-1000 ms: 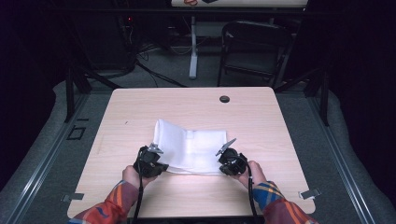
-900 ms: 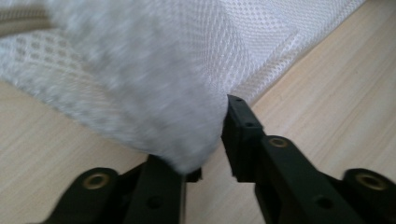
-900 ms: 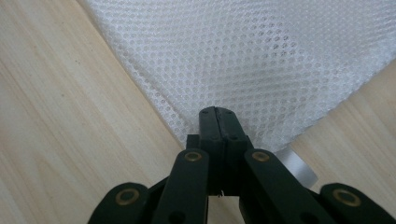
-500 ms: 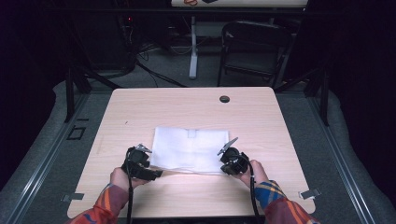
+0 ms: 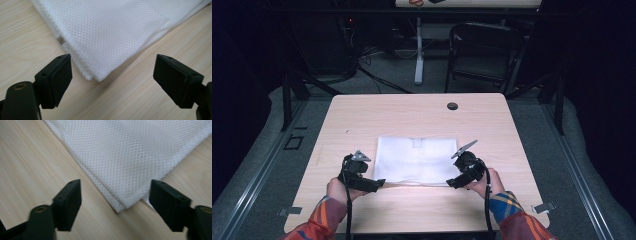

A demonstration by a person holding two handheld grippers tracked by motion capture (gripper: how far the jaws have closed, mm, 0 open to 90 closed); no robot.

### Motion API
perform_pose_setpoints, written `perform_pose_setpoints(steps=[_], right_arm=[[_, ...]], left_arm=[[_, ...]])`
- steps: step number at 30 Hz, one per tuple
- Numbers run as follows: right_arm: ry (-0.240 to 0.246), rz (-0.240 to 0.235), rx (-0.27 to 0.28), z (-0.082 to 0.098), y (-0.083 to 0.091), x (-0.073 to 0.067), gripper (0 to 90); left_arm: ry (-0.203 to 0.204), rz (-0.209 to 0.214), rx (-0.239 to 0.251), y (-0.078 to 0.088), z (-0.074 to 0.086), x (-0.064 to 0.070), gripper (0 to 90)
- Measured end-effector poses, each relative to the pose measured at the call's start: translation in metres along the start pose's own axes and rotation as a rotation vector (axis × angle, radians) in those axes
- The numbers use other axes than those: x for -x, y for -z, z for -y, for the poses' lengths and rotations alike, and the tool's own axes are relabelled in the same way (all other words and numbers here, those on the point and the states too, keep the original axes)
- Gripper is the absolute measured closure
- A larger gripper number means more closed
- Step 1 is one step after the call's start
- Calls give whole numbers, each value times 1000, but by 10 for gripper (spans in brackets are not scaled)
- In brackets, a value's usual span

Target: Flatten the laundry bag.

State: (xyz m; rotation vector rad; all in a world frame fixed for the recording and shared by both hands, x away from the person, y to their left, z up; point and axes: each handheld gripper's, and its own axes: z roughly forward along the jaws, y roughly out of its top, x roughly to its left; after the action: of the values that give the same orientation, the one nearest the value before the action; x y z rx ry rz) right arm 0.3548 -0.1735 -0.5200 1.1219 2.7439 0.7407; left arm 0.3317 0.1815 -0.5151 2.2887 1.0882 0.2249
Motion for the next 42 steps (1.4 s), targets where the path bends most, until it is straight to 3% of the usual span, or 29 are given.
perform_pose_setpoints(steps=[6, 8, 15, 17, 20, 29, 30, 38, 42], right_arm=[[-26, -1, 1, 6, 10, 2, 120], [-31, -23, -3, 8, 11, 3, 144], [-26, -22, -17, 10, 10, 2, 156], [-29, -23, -17, 10, 7, 1, 159], [-25, -24, -29, 10, 5, 0, 164], [-48, -36, -18, 11, 1, -1, 173], [-35, -34, -32, 10, 1, 0, 174], [-30, -31, -48, 10, 2, 1, 182], [-30, -31, -49, 10, 2, 1, 183]], left_arm=[[-56, 17, -11, -21, -16, 14, 135], [-85, 26, -7, -25, -19, 18, 148], [-158, 57, -30, -44, -32, 29, 204], [-208, 21, -37, -50, -37, 35, 235], [-233, 35, -42, -58, -41, 38, 293], [-271, 95, -83, -70, -46, 41, 434], [-276, 98, -89, -72, -46, 42, 455], [-326, 86, -140, -81, -44, 48, 594], [-333, 89, -147, -83, -42, 48, 649]])
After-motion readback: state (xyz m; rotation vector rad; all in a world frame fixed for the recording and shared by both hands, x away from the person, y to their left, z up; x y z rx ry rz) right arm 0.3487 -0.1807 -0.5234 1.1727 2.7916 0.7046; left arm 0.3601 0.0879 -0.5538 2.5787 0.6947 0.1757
